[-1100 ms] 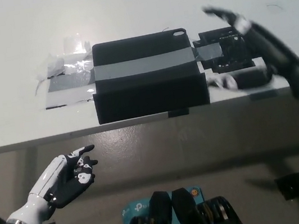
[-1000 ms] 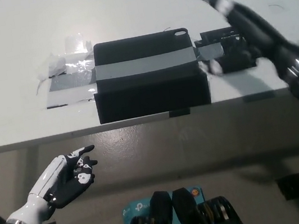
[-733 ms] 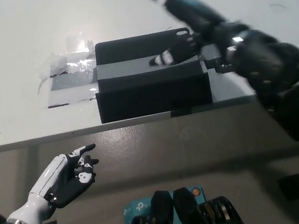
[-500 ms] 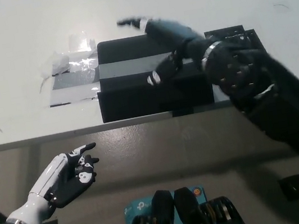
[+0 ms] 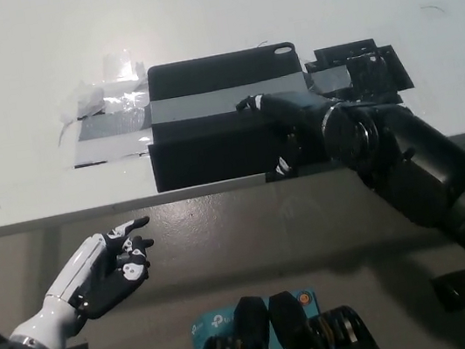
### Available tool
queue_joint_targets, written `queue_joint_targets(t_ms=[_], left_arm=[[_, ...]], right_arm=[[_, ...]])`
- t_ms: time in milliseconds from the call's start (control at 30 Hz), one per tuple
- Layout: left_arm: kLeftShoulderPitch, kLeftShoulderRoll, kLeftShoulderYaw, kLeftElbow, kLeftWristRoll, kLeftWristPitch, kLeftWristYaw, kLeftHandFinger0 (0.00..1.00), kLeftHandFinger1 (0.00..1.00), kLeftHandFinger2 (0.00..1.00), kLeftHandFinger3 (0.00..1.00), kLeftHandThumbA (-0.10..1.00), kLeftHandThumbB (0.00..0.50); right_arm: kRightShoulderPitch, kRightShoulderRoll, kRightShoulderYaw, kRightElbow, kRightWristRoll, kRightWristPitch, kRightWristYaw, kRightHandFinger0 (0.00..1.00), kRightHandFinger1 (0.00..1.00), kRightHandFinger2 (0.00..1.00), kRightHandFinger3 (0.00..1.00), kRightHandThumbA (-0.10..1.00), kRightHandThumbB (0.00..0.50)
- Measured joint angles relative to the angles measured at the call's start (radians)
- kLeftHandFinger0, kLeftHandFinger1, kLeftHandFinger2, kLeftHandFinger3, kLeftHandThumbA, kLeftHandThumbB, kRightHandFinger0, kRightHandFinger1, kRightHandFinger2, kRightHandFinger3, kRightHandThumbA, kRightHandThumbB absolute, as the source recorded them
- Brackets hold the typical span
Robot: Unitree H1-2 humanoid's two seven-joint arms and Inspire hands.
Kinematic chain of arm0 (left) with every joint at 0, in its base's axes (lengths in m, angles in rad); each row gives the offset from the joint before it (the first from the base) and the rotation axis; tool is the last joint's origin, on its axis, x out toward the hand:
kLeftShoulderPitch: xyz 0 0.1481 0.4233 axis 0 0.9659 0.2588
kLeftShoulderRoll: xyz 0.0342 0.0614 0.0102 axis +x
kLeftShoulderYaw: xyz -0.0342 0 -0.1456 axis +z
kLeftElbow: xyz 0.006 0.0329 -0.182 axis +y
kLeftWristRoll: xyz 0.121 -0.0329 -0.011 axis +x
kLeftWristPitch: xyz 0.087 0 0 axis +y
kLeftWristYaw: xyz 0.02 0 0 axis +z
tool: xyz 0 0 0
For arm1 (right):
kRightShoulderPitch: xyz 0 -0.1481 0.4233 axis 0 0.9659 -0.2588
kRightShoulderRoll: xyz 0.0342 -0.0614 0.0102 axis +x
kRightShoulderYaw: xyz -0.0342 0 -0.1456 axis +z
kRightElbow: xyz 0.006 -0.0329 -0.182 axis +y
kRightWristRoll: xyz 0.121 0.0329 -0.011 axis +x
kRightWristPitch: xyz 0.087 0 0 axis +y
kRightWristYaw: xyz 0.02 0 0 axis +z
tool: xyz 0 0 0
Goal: The robot uses its right hand to pull the cover of a folded tablet cover kept in the middle of the desk
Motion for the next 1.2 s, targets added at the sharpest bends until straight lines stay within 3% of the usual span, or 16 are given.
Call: queue_joint_targets(t_ms=[333, 400, 500, 600, 667, 700, 733, 767, 800, 833, 867, 933, 1000, 1067, 1100, 1200], left_arm=[[-0.017, 0.000, 0.002, 0.000, 0.000, 0.000, 0.000, 0.73, 0.83, 0.96, 1.00, 1.00, 0.071], [-0.018, 0.000, 0.003, 0.000, 0.000, 0.000, -0.001, 0.73, 0.83, 0.96, 1.00, 1.00, 0.087], [-0.019, 0.000, 0.002, 0.001, 0.000, 0.000, -0.002, 0.74, 0.84, 0.97, 1.00, 1.00, 0.075], [-0.020, 0.000, 0.003, 0.001, 0.000, 0.000, -0.002, 0.73, 0.83, 0.96, 1.00, 1.00, 0.079], [-0.020, 0.000, 0.003, 0.001, 0.000, 0.000, -0.002, 0.73, 0.83, 0.96, 1.00, 1.00, 0.067], [-0.019, 0.000, 0.003, 0.001, 0.001, 0.000, -0.002, 0.73, 0.83, 0.96, 1.00, 1.00, 0.071], [-0.019, 0.001, 0.003, 0.001, 0.001, 0.000, -0.002, 0.73, 0.83, 0.96, 1.00, 1.00, 0.074], [-0.020, 0.001, 0.003, 0.001, 0.001, 0.000, -0.002, 0.73, 0.84, 0.97, 1.00, 1.00, 0.073], [-0.019, 0.001, 0.003, 0.001, 0.001, 0.000, -0.003, 0.73, 0.83, 0.97, 1.00, 1.00, 0.068], [-0.019, 0.001, 0.003, 0.001, 0.001, 0.000, -0.003, 0.73, 0.83, 0.97, 1.00, 1.00, 0.067], [-0.020, 0.001, 0.003, 0.001, 0.001, 0.000, -0.004, 0.73, 0.83, 0.96, 1.00, 1.00, 0.072], [-0.020, 0.001, 0.002, 0.001, 0.001, 0.000, -0.005, 0.73, 0.84, 0.96, 1.00, 1.00, 0.068], [-0.020, 0.003, 0.003, 0.001, 0.002, 0.000, -0.006, 0.73, 0.83, 0.96, 1.00, 1.00, 0.079], [-0.025, 0.004, 0.004, 0.001, 0.002, 0.000, -0.007, 0.73, 0.83, 0.95, 1.00, 1.00, 0.072], [-0.028, 0.004, 0.005, 0.001, 0.002, 0.000, -0.008, 0.73, 0.83, 0.95, 1.00, 1.00, 0.075], [-0.037, 0.006, 0.005, 0.003, 0.002, 0.000, -0.011, 0.74, 0.83, 0.95, 1.00, 1.00, 0.070]], right_arm=[[0.052, 0.040, 0.030, -0.116, -0.057, 0.056, 0.013, 1.00, 1.00, 1.00, 1.00, 1.00, 0.500], [0.060, 0.039, 0.038, -0.139, -0.069, 0.065, 0.018, 1.00, 1.00, 1.00, 0.90, 1.00, 0.444], [0.093, 0.018, 0.043, -0.225, -0.089, 0.088, 0.038, 1.00, 1.00, 0.93, 0.78, 1.00, 0.430], [0.116, -0.007, 0.034, -0.313, -0.100, 0.111, 0.050, 1.00, 1.00, 0.97, 0.72, 1.00, 0.373], [0.140, -0.030, 0.026, -0.376, -0.100, 0.128, 0.069, 0.83, 0.88, 0.81, 0.67, 1.00, 0.370], [0.161, -0.038, 0.021, -0.404, -0.101, 0.138, 0.080, 0.62, 0.71, 0.71, 0.66, 1.00, 0.368], [0.174, -0.041, 0.017, -0.414, -0.101, 0.142, 0.085, 0.52, 0.64, 0.67, 0.66, 1.00, 0.349], [0.200, -0.046, 0.006, -0.438, -0.103, 0.150, 0.100, 0.51, 0.64, 0.66, 0.65, 1.00, 0.345], [0.221, -0.052, 0.005, -0.456, -0.105, 0.157, 0.112, 0.35, 0.46, 0.50, 0.55, 1.00, 0.349], [0.241, -0.056, 0.004, -0.465, -0.105, 0.160, 0.120, 0.33, 0.44, 0.50, 0.55, 1.00, 0.349], [0.254, -0.060, 0.003, -0.470, -0.103, 0.160, 0.122, 0.58, 0.76, 0.77, 0.76, 1.00, 0.353], [0.279, -0.069, 0.000, -0.479, -0.103, 0.165, 0.132, 0.82, 0.93, 0.92, 0.93, 1.00, 0.327], [0.296, -0.074, -0.003, -0.483, -0.103, 0.171, 0.143, 0.90, 0.98, 0.98, 0.98, 1.00, 0.329], [0.311, -0.070, -0.019, -0.484, -0.104, 0.177, 0.153, 0.80, 0.88, 0.90, 0.94, 1.00, 0.316], [0.318, -0.067, -0.029, -0.485, -0.105, 0.179, 0.158, 0.76, 0.85, 0.85, 0.87, 1.00, 0.316], [0.329, -0.061, -0.038, -0.485, -0.103, 0.181, 0.160, 0.80, 0.86, 0.87, 0.87, 1.00, 0.344]])
